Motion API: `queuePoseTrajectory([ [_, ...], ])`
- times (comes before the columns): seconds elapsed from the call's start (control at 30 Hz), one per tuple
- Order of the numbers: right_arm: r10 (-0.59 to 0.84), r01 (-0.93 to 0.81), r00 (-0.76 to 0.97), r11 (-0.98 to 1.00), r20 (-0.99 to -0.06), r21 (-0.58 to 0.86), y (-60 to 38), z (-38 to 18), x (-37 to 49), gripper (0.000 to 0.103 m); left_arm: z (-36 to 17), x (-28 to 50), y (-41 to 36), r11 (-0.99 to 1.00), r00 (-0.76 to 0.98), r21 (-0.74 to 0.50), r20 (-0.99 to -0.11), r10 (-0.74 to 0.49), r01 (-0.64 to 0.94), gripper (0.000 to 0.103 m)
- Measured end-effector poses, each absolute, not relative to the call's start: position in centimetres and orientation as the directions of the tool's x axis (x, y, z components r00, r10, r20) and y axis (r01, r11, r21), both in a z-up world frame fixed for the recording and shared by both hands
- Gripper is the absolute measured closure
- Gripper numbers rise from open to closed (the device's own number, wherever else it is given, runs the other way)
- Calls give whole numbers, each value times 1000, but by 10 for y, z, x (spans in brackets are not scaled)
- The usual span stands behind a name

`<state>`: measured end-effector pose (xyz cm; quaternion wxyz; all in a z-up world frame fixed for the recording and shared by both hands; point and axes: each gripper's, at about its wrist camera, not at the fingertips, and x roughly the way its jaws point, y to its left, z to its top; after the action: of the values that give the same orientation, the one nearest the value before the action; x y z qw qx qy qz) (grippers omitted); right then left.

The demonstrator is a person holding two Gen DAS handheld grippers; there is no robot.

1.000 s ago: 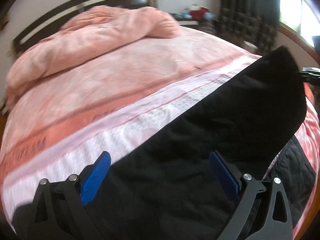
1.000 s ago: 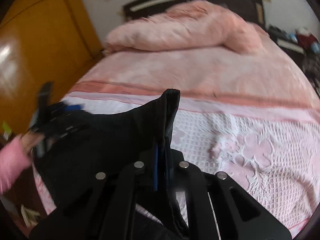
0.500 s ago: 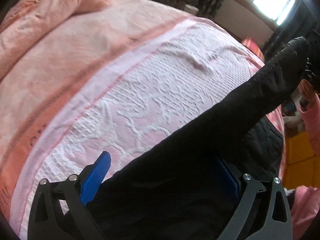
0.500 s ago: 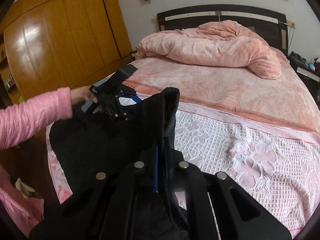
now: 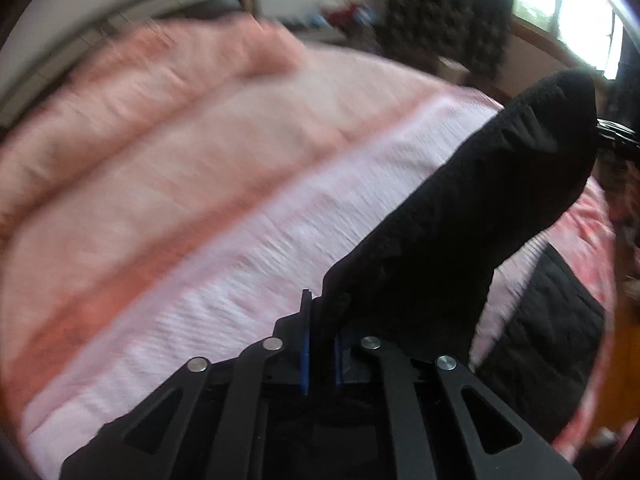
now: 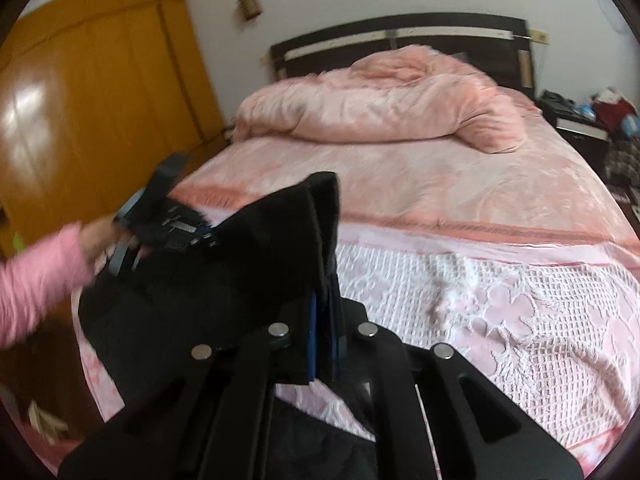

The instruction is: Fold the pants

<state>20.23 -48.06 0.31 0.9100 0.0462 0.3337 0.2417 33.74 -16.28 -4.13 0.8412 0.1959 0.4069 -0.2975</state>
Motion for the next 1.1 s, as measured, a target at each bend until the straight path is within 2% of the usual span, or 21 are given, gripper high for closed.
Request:
queuePoseTrajectory([
  [0.1, 440, -375, 678, 896, -589, 237, -484, -5, 196, 99, -20, 279, -172, 787, 711, 317, -672, -208, 529, 96],
  [0.17, 417, -352, 679, 907, -604, 232, -485, -18, 189, 99, -26, 242, -183, 760, 787, 443, -600, -144, 476, 96],
  [0.23, 401, -315, 664, 916, -632, 250, -490, -40, 178, 99, -43, 203, -193, 729, 804, 497, -581, -122, 470, 97],
  [0.37, 419, -275, 635, 908, -649, 317, -502, -71, 138, 99, -63, 145, -193, 727, 790, 474, -594, -153, 497, 98],
  [0.53, 407, -249, 623, 913, -669, 323, -501, -86, 95, 99, -75, 84, -194, 710, 775, 465, -606, -179, 528, 98],
  [0.7, 387, -200, 592, 920, -707, 336, -501, -106, 67, 99, -99, 42, -200, 693, 718, 425, -669, -192, 582, 98],
  [1.1, 252, -103, 496, 967, -831, 231, -504, -152, 32, 95, -148, 12, -210, 721, 626, 329, -758, -184, 610, 97],
])
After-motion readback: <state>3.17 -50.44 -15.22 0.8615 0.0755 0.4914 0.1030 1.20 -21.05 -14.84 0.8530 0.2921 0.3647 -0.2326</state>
